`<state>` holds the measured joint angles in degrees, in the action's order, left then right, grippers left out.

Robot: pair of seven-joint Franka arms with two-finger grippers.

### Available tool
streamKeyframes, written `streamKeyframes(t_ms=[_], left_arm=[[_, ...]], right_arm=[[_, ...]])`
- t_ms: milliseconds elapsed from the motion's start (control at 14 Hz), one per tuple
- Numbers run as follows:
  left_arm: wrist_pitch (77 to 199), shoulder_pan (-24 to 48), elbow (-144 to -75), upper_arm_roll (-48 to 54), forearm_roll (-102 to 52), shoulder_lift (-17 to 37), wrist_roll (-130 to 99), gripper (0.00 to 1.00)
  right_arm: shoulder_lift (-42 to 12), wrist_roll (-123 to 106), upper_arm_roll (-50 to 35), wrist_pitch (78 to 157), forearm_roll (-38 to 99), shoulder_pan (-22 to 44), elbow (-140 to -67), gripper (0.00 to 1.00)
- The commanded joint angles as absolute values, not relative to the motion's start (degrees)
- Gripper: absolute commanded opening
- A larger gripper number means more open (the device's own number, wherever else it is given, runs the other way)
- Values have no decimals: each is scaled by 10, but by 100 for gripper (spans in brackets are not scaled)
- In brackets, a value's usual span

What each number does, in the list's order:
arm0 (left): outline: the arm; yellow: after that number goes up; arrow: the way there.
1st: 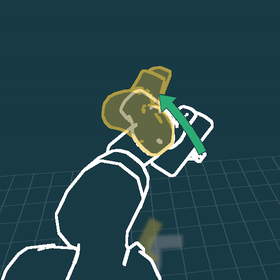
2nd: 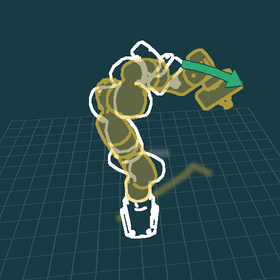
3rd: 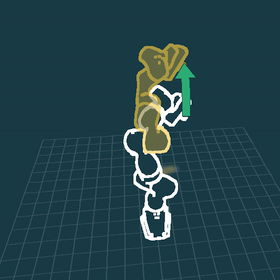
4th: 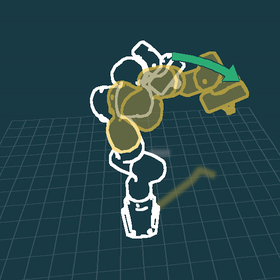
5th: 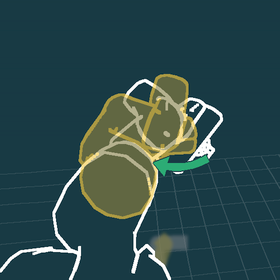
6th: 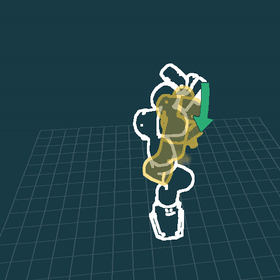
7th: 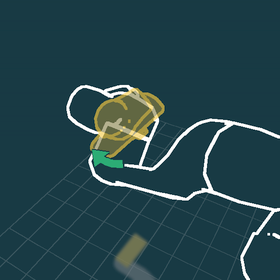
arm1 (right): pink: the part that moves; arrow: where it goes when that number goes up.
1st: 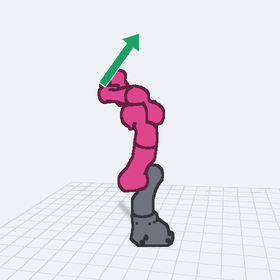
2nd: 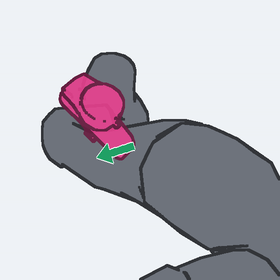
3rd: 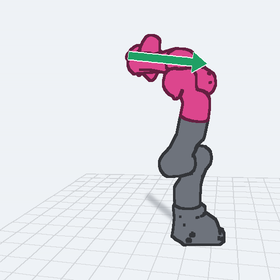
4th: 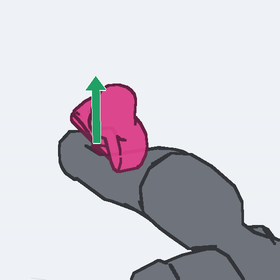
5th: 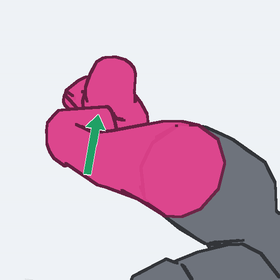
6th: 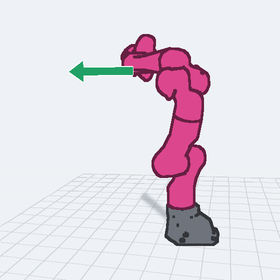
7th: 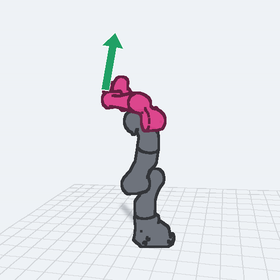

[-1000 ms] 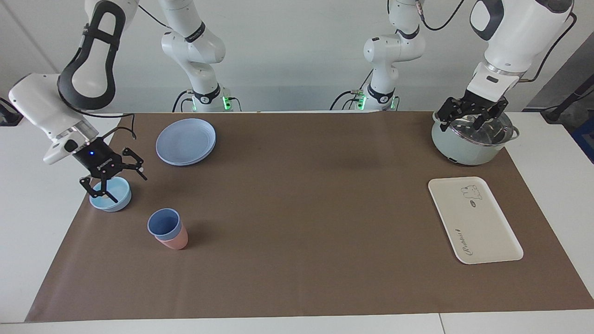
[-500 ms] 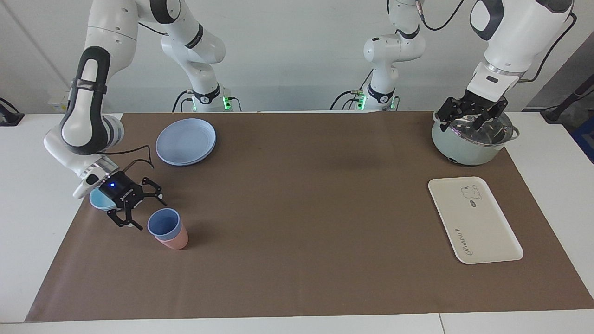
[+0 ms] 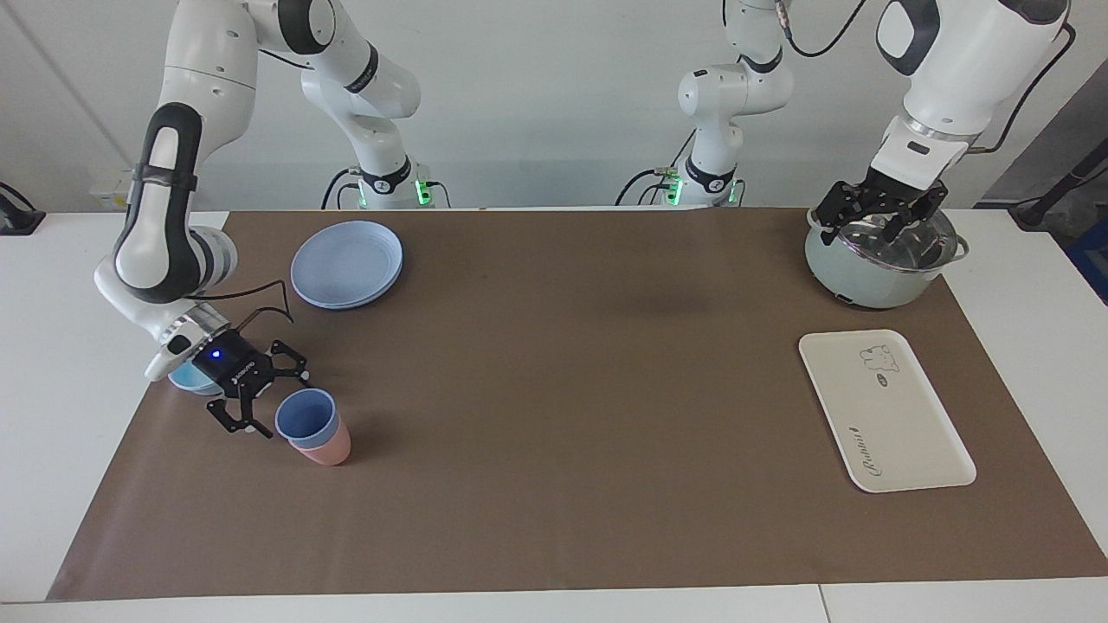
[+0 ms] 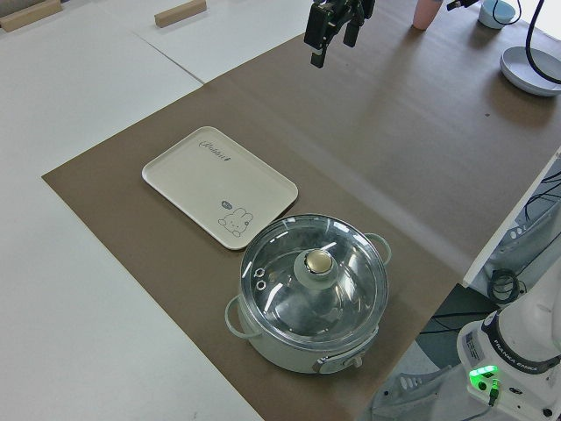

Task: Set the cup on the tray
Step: 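Reach the right gripper to the nested pink and blue cups and grasp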

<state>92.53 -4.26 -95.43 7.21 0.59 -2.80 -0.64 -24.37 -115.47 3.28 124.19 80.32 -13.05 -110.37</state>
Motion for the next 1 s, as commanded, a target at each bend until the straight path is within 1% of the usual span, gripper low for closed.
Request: streamKeyframes(t_ms=[0,929], left_arm=[[930,-48,-974,74,-3,-46,1,100],[945,-49,-970,73,-3,-42,6,100]], right_arm=[[-255,-1170,29,1236,839,-124,-1089,100],[-260,-1197,30,1259,899,-92,-1089,100]])
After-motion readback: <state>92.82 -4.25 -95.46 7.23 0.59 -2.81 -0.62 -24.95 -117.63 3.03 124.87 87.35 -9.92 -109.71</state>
